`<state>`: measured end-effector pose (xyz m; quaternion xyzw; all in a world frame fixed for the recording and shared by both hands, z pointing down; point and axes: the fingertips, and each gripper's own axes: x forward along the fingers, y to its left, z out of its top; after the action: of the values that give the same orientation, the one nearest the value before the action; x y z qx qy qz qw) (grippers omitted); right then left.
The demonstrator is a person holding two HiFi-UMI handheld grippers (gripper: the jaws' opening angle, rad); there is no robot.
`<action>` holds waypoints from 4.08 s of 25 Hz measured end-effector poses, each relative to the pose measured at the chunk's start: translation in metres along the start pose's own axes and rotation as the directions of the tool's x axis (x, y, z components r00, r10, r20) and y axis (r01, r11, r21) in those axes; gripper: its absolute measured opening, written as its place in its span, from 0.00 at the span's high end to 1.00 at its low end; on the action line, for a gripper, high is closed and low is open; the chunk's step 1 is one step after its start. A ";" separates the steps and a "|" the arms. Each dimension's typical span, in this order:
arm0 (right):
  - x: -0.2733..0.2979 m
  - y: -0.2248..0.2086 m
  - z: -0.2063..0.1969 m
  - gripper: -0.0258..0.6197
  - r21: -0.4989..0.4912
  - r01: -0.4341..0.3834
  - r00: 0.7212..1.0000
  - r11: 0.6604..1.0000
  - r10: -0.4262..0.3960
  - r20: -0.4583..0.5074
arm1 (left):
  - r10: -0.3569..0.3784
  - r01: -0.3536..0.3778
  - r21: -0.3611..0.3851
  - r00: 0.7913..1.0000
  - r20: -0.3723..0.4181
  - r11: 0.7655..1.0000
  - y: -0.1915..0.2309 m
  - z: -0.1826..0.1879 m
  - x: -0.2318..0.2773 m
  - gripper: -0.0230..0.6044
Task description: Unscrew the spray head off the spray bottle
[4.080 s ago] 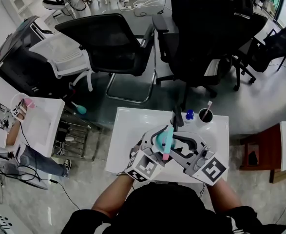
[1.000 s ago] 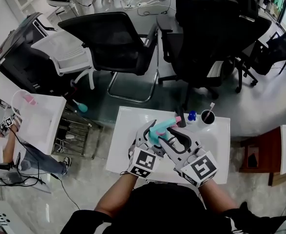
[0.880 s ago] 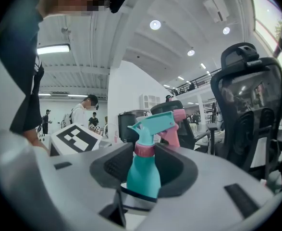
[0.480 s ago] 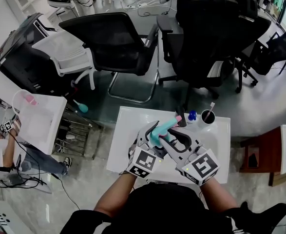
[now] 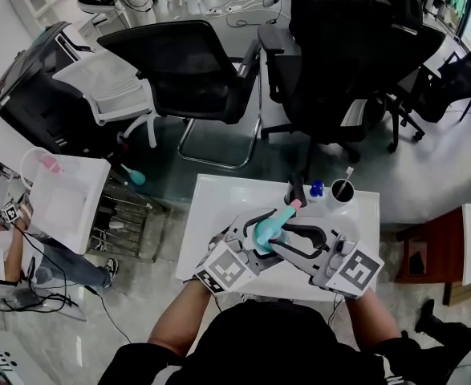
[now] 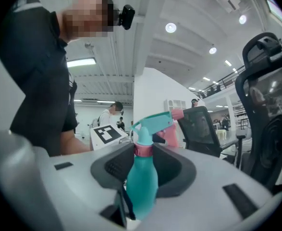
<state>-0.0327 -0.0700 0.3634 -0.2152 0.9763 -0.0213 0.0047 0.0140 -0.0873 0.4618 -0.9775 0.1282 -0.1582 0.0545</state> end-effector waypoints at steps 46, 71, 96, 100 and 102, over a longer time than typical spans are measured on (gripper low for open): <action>-0.069 -0.049 0.065 0.76 -0.099 0.249 0.943 0.963 -0.219 0.250 | 0.353 -0.372 -0.076 0.917 -0.188 0.925 0.083 -0.089 -0.031 0.33; -0.108 -0.092 -0.017 0.76 0.054 0.540 0.838 0.840 -0.543 0.057 | 0.470 -0.474 -0.134 0.881 -0.065 0.870 0.106 -0.031 -0.040 0.33; -0.142 -0.101 -0.103 0.76 -0.021 0.718 0.685 0.696 -0.711 -0.160 | 0.435 -0.441 -0.154 0.898 -0.074 0.884 0.076 -0.052 -0.023 0.33; -0.143 -0.099 -0.102 0.76 -0.019 0.721 0.683 0.693 -0.714 -0.155 | 0.436 -0.443 -0.149 0.897 -0.075 0.884 0.075 -0.054 -0.024 0.33; -0.144 -0.099 -0.101 0.76 -0.019 0.722 0.682 0.691 -0.716 -0.151 | 0.437 -0.443 -0.147 0.896 -0.076 0.884 0.074 -0.054 -0.024 0.33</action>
<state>0.1373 -0.0953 0.4688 -0.5786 0.8105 -0.0577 -0.0709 -0.0426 -0.1560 0.4953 -0.9207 0.3600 -0.1508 0.0071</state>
